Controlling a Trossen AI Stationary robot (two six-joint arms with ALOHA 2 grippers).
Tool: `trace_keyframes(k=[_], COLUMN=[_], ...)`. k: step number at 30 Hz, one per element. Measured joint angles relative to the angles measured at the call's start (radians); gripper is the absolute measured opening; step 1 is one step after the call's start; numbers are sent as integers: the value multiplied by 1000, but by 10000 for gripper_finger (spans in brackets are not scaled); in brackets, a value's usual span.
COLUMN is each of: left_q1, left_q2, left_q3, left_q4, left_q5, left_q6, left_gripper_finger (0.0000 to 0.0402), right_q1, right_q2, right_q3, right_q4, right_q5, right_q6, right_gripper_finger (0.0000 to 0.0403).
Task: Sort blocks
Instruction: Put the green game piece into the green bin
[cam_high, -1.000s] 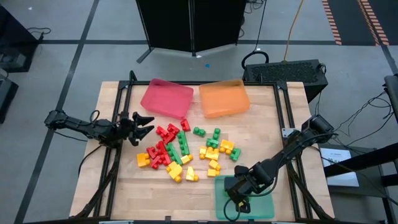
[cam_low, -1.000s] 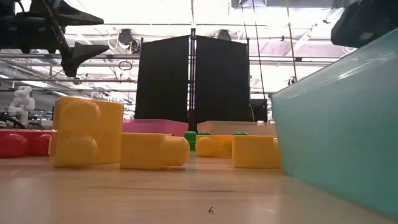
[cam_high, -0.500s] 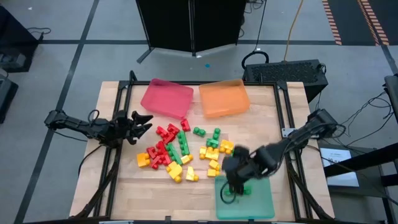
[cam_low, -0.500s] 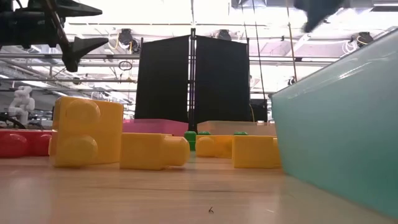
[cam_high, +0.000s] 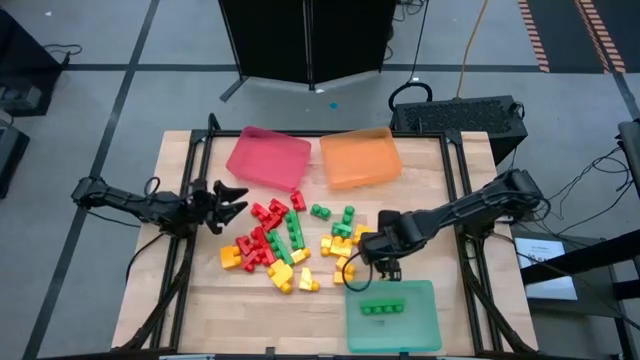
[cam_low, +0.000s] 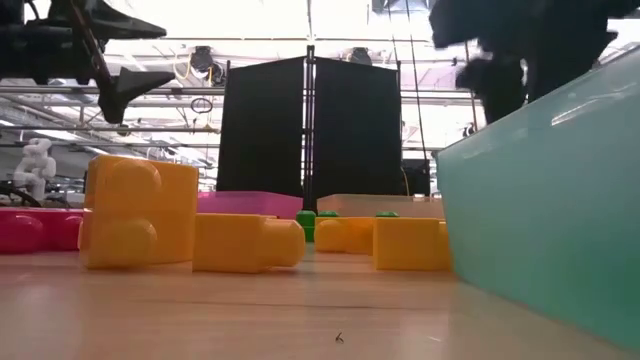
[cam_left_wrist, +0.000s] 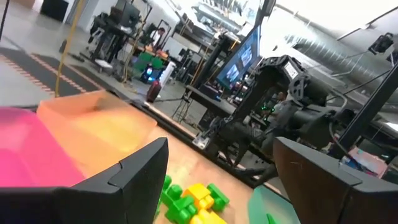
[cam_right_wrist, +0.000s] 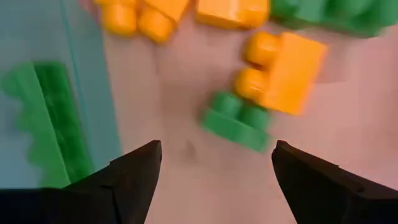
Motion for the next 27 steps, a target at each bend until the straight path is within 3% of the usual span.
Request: trace_keyframes(k=[4, 7, 12, 17, 22, 27], left_q1=[0, 0, 0, 0, 0, 0], left_q2=[0, 0, 1, 1, 1, 2], left_q3=[0, 0, 0, 0, 0, 0], left_q4=[-29, -49, -50, -61, -61, -60], left_q5=[0, 0, -15, -28, -28, -38], left_q6=[-36, -38, -43, -65, -67, -67], left_gripper_finger=[292, 292, 292, 292, 292, 292], right_q1=[-18, -15, -57, -81, -64, -93], right_q2=[-54, -84, -95, -95, -96, -87], right_q3=[-146, -196, -214, -277, -240, -241], right_q4=[136, 164, 188, 289, 260, 245], right_q5=[5, 68, 87, -19, 69, 28], right_q6=[56, 28, 10, 56, -72, -74], right_gripper_finger=[297, 297, 297, 297, 297, 298])
